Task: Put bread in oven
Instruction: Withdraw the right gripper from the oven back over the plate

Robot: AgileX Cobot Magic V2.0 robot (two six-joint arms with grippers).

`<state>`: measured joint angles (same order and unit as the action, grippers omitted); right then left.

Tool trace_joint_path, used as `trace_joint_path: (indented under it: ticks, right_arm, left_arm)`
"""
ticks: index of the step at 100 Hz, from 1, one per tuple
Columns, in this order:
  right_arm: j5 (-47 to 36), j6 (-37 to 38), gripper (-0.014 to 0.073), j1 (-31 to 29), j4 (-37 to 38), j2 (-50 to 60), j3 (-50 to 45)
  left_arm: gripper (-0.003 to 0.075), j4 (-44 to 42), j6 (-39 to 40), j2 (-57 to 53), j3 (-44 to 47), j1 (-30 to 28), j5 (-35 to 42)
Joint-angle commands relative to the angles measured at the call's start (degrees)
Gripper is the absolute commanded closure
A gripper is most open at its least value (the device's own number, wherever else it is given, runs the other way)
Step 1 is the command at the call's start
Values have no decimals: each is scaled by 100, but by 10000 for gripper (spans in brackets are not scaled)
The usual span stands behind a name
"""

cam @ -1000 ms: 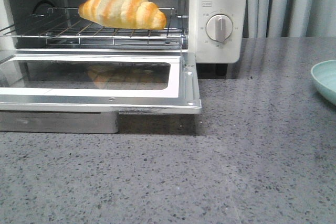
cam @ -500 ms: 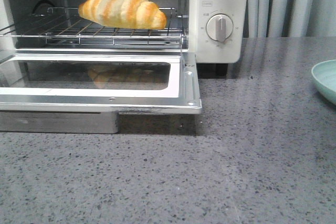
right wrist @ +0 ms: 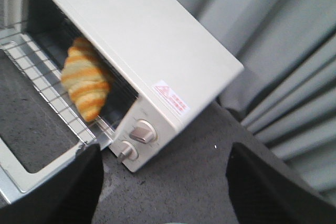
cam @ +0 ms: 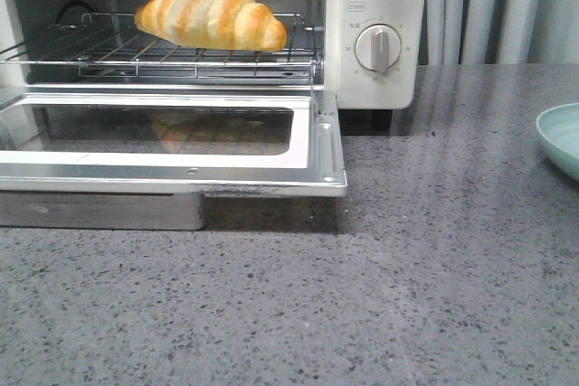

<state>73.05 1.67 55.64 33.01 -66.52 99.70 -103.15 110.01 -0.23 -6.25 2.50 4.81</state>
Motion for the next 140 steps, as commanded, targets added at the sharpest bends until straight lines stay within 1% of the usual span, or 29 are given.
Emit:
trace_joint_path:
  ticks: [1, 11, 25, 31, 37, 44, 54, 66, 88, 102, 117, 140]
  right_arm:
    - [184, 34, 141, -781, -286, 43, 103]
    - [173, 34, 141, -1770, -899, 43, 103]
    - [173, -167, 141, -2931, -1801, 43, 103]
    - [173, -307, 141, -3308, -2134, 43, 84]
    - [118, -361, 141, -3641, -2305, 105, -38]
    - [-245, -361, 141, -3932, -2476, 290, -398]
    - [-1103, -361, 141, -4187, -2581, 772, -1295]
    - [-2142, -361, 141, -4317, -2581, 1457, -2527]
    - [-3336, -361, 141, -4702, -2581, 2726, -4599]
    - [-3938, -361, 141, -5074, -2581, 3517, -5537]
    - [-4443, -351, 141, -5439, -2667, 4255, -6314]
    - [-5462, -311, 141, -6024, -2805, 5506, -7661]
  left_arm:
    - [741, 92, 45, -162, -160, 11, -128]
    - [741, 92, 45, -162, -160, 11, -128]
    - [741, 92, 45, -162, -160, 11, -128]
    - [741, 92, 45, -162, -160, 11, -128]
    - [741, 92, 45, -162, -160, 11, -128]
    - [741, 92, 45, -162, -160, 11, -128]
    - [741, 92, 45, -162, -160, 11, -128]
    - [741, 92, 45, -162, -160, 11, -128]
    - [741, 92, 45, -162, -160, 11, -128]
    - [741, 92, 45, -162, -160, 11, -128]
    - [741, 92, 45, -162, -160, 11, -128]
    - [741, 92, 45, -162, -160, 11, -128]
